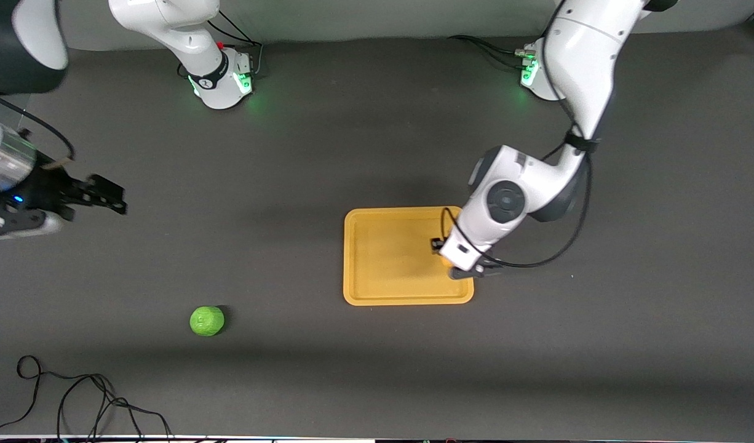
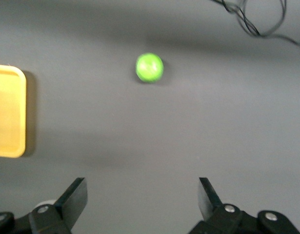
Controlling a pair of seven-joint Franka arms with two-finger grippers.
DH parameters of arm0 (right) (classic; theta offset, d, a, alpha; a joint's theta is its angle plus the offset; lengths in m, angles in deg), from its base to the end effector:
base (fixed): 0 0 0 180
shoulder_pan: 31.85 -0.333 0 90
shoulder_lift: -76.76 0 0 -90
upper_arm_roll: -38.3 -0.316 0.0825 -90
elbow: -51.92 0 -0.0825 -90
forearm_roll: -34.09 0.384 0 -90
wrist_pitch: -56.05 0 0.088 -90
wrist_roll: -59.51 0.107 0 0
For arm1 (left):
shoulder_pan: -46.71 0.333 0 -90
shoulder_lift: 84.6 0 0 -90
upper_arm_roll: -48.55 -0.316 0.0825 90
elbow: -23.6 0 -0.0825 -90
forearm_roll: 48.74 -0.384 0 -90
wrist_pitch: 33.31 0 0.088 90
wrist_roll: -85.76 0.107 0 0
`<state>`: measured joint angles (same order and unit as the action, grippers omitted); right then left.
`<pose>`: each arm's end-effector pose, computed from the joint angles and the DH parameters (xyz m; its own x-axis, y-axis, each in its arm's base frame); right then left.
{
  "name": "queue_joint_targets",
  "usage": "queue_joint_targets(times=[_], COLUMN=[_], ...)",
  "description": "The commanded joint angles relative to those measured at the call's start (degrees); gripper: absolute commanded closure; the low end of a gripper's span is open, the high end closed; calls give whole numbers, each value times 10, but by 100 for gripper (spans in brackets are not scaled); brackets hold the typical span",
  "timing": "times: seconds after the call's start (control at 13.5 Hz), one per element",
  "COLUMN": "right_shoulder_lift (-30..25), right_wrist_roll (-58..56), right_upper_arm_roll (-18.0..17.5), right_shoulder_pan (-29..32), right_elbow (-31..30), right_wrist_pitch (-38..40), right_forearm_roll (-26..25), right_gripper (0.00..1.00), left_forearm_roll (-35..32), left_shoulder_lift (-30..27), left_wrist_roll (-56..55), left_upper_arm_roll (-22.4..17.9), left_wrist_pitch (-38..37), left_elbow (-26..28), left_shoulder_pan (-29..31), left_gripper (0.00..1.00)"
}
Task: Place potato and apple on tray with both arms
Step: 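Carry the potato with the left gripper over the tray, then release the potato onto the tray while the right gripper reaches the apple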
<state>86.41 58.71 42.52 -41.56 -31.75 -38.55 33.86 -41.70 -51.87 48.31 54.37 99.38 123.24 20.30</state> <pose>0.6096 0.0620 0.5861 0.9935 0.1112 0.0225 0.1108 -0.9937 0.0167 0.5676 -0.3532 0.2518 0.9790 0.1836 -0.0885 0.1931 -0.9744 0.1149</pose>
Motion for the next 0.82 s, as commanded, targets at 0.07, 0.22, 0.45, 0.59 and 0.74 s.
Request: queue_joint_targets(times=[0.07, 0.22, 0.45, 0.59, 0.74], right_shoulder_lift=[121, 149, 166, 180, 200], right_wrist_roll=[3, 3, 4, 3, 3], right_upper_arm_roll=[3, 4, 4, 5, 6], right_shoulder_pan=[-6, -3, -3, -1, 3], right_elbow=[152, 181, 183, 181, 180], right_wrist_pitch=[17, 16, 11, 5, -16], right_forearm_roll=[-6, -6, -6, -5, 8], right_gripper=[0, 0, 0, 0, 0], left_forearm_roll=[-5, -31, -65, -125, -135], left_shoulder_lift=[37, 43, 44, 48, 49], left_wrist_roll=[-29, -36, -50, -93, -104], left_upper_arm_roll=[-14, -14, -15, -15, -15], left_wrist_pitch=[-6, -6, -7, -9, -12], left_elbow=[-22, -24, -24, -24, -24], left_shoulder_pan=[-8, -8, -14, -16, -16], left_gripper=[95, 92, 62, 62, 40])
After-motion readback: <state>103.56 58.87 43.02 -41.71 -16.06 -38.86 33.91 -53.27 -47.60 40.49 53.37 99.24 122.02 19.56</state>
